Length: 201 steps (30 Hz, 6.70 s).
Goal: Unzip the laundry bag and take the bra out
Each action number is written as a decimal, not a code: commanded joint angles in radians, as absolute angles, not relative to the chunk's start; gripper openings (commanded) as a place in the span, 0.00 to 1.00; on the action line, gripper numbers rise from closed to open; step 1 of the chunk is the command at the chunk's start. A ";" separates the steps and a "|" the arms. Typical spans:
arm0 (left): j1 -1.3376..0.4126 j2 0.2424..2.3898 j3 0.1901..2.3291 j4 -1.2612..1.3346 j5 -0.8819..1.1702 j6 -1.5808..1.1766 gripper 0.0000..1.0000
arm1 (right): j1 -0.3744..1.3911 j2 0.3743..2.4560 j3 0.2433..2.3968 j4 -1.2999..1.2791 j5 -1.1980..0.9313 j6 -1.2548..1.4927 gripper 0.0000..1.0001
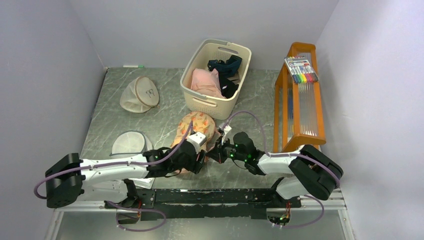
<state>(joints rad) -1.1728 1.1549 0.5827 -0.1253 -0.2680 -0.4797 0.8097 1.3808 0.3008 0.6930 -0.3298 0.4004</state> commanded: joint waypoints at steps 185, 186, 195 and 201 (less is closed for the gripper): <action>-1.155 0.999 0.670 0.070 -0.198 -0.169 0.07 | 0.511 1.401 0.205 0.828 -0.380 0.471 0.00; -1.155 1.008 0.672 0.074 -0.191 -0.171 0.07 | 0.510 1.400 0.205 0.828 -0.380 0.471 0.00; -1.155 1.057 0.670 0.118 -0.172 -0.192 0.07 | 0.510 1.376 0.211 0.794 -0.352 0.466 0.00; -1.155 1.281 0.769 0.087 -0.245 -0.223 0.17 | 0.511 1.190 0.182 0.618 -0.094 0.473 0.21</action>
